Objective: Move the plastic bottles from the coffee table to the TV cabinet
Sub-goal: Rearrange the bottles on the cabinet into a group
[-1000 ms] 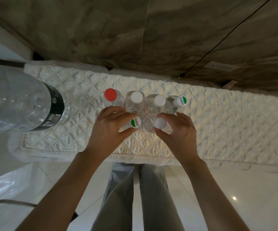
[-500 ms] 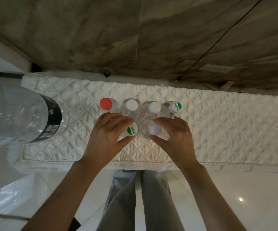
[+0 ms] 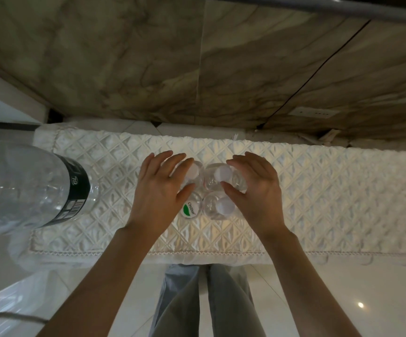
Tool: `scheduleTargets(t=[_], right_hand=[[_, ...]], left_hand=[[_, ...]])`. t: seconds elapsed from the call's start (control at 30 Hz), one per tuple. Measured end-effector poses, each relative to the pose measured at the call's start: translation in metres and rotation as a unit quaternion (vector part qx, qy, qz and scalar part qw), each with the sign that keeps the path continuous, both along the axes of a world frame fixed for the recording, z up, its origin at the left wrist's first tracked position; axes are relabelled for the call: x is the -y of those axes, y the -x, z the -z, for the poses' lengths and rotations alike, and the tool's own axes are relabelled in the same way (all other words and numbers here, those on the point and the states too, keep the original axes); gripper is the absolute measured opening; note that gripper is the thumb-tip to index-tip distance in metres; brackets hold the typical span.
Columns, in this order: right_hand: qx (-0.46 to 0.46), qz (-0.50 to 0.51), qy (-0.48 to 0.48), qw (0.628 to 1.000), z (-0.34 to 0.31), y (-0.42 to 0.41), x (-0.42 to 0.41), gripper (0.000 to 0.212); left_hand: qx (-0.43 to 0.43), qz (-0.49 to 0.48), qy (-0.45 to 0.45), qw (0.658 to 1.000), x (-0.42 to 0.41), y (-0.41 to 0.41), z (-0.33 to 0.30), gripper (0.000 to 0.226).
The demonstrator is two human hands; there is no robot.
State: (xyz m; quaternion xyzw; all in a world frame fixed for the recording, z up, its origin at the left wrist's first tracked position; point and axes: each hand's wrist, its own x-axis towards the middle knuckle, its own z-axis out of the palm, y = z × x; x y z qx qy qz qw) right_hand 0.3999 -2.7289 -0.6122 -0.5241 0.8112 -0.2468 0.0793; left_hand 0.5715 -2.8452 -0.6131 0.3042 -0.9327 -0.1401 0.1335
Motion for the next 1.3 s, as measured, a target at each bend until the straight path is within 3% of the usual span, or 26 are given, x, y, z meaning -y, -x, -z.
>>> scheduleTargets(t=[0.23,0.6,1.3], right_hand=[[0.058,-0.007,-0.010,0.998,0.0034,0.0049,0.0005,0.040],[0.024,0.008,0.005,1.000,0.0057,0.0016,0.0059,0.033],[0.038,0.017,0.003,0.999,0.0079,0.0016,0.0077,0.033]], left_hand=[[-0.012,-0.016,-0.020,1.000,0.0030,0.0038,0.0056,0.034],[-0.034,-0.017,-0.033,0.999,0.0024,0.0026,0.0079,0.033],[-0.058,-0.005,-0.037,0.998,0.0056,0.0026,0.0080,0.032]])
